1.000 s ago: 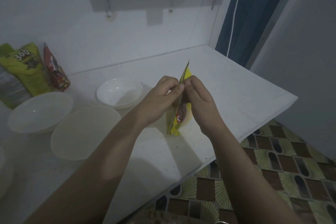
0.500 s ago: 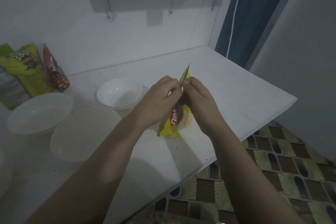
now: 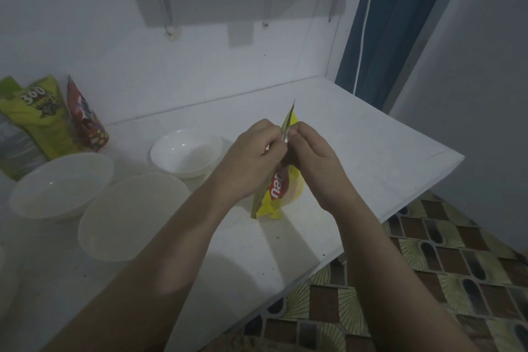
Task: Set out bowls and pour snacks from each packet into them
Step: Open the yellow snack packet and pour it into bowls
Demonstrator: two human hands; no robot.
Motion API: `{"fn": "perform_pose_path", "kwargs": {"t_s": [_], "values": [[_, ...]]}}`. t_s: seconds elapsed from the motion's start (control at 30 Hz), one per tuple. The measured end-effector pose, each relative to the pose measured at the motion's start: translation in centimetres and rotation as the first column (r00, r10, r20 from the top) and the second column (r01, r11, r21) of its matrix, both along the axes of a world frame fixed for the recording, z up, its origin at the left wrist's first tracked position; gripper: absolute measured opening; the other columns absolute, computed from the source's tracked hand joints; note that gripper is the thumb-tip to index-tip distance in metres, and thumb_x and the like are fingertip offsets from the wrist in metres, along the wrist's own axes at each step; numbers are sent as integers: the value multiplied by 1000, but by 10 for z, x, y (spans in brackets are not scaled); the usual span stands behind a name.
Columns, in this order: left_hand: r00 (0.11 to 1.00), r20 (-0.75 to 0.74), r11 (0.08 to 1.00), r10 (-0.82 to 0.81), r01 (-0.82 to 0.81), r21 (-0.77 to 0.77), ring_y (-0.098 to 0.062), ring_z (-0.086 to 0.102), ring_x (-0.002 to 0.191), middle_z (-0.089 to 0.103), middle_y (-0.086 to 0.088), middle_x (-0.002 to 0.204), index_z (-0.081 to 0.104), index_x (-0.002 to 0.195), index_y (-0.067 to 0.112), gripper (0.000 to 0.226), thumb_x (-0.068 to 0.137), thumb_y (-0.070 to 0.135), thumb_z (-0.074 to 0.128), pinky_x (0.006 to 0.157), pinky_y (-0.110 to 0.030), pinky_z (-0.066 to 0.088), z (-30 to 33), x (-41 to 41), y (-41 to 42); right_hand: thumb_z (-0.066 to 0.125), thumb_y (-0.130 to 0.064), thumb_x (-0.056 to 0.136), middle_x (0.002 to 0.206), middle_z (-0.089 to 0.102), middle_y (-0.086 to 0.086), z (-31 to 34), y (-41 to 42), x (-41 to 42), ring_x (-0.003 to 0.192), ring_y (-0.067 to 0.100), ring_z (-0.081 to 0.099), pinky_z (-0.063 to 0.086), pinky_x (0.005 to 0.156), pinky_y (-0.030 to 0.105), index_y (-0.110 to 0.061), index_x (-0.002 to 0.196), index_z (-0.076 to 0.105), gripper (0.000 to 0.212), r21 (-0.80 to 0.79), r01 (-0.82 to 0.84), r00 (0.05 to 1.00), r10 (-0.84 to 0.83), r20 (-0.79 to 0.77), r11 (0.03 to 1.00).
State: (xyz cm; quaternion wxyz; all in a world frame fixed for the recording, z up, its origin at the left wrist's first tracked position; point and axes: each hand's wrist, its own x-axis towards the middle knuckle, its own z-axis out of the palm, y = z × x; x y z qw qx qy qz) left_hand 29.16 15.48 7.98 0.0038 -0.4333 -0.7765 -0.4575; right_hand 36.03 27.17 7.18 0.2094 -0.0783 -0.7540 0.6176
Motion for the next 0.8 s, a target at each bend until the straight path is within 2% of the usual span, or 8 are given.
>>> {"fn": "perform_pose_path", "kwargs": {"t_s": [0.1,0.27,0.33,0.4,0.53,0.63,0.73,0.8], "values": [[999,-9,999,35,-34,23,-17,48,71,49,-8,81,49,76,-2,28,97,18,47,64,-31,38,-2,0,2,43,-24,94,79,41,26,1,1,-1,75,23,40,38,72,41,3,85,43,29,23,-2,1000,3,-6,1000],[997,-33,997,69,-68,33,-17,50,73,54,-7,76,51,73,-1,29,82,25,43,64,-33,41,-2,2,4,49,-24,83,76,45,32,1,-2,-3,69,23,42,37,65,37,10,80,45,34,60,78,996,-76,-42,995],[996,-25,996,87,-87,22,-19,50,69,54,-8,73,51,71,0,28,81,25,43,62,-36,41,0,3,7,51,-26,77,73,45,32,3,-3,-4,66,21,42,36,62,35,8,74,46,34,85,141,990,-137,-41,986],[989,-39,990,140,-140,12,-20,49,64,54,-9,70,52,70,1,28,80,26,45,60,-35,40,3,-3,7,50,-21,76,69,46,29,4,0,-4,62,18,40,34,59,32,3,68,43,27,183,215,977,-213,-27,959],[962,-68,964,265,-263,38,-20,46,62,53,-7,64,54,67,4,24,84,19,51,55,-27,32,11,-29,-3,54,-16,84,68,55,21,8,10,-2,62,16,45,35,57,28,1,69,50,23,353,293,948,-318,13,888],[957,-80,960,279,-276,44,-20,46,62,51,-9,64,50,64,3,27,85,19,50,58,-34,31,8,-27,3,50,-19,91,73,58,17,17,3,-6,67,18,47,33,56,27,1,75,52,25,410,269,946,-319,58,871],[958,-79,960,277,-272,65,-11,39,59,39,1,63,35,58,15,31,86,16,49,56,-30,24,5,-18,10,45,-31,97,73,55,3,21,-9,-11,69,18,49,36,57,28,-10,73,47,31,436,157,948,-260,186,886],[948,-71,949,311,-305,75,-15,38,62,40,0,66,36,60,14,30,87,11,49,57,-30,27,7,-19,8,44,-27,96,78,62,8,18,-9,-13,73,25,57,43,59,34,-5,80,53,29,487,91,942,-234,240,868]]}}
